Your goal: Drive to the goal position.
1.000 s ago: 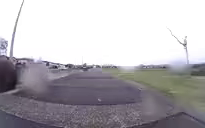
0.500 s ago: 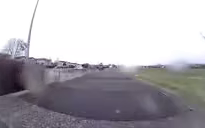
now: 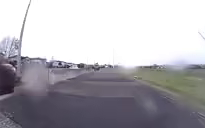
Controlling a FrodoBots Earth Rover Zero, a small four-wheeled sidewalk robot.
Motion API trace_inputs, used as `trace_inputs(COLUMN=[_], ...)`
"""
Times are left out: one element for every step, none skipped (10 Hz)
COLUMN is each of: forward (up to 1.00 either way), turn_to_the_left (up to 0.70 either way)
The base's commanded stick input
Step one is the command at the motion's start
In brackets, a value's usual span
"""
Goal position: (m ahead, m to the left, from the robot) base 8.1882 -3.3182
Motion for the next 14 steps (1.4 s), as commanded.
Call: trace_inputs(forward=[1.00,1.00,1.00,1.00,1.00,1.00,1.00,1.00,1.00,1.00,1.00,1.00,1.00,1.00], turn_to_the_left=[0.00,0.00,0.00,0.00,0.00,0.00,0.00,0.17,0.28,0.40,0.39,0.37,0.00,0.00])
